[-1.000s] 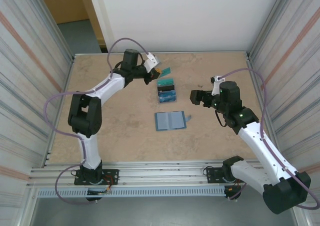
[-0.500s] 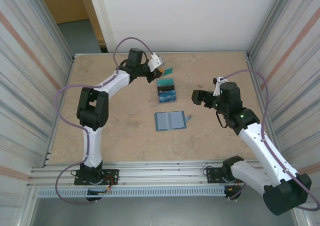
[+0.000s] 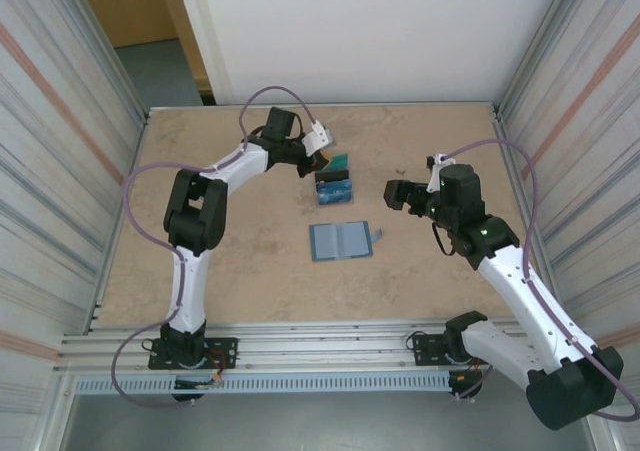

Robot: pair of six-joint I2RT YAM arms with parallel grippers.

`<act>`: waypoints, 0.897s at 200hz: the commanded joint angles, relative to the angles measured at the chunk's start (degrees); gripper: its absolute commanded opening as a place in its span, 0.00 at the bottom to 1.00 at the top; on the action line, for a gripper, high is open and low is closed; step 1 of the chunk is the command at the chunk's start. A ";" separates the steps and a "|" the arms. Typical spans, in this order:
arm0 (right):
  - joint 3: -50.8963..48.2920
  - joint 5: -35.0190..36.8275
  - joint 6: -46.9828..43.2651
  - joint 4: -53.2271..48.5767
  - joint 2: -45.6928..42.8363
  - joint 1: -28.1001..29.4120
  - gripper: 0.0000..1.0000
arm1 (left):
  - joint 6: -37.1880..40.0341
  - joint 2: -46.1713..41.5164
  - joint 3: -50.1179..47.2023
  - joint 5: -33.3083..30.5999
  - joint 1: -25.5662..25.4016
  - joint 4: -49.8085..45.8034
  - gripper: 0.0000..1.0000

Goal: Take the credit cards out of the card holder

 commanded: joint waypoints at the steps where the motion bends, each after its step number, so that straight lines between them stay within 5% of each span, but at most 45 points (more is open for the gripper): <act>1: -0.59 1.22 1.56 -0.39 -1.20 -0.21 0.99 | 2.12 1.88 2.80 0.60 -0.09 -2.16 0.00; 68: -0.80 1.12 1.55 -0.42 -1.11 -0.28 0.99 | 3.31 2.87 3.26 -1.18 -0.09 -3.37 0.00; 105: -0.83 0.94 1.46 -0.29 -0.95 -0.25 0.99 | 3.25 1.75 2.48 -2.20 -0.17 -3.23 0.24; 179: -1.10 2.45 1.37 -0.31 -2.06 -0.24 0.99 | 3.39 -5.37 0.41 -2.61 -1.06 -3.15 0.25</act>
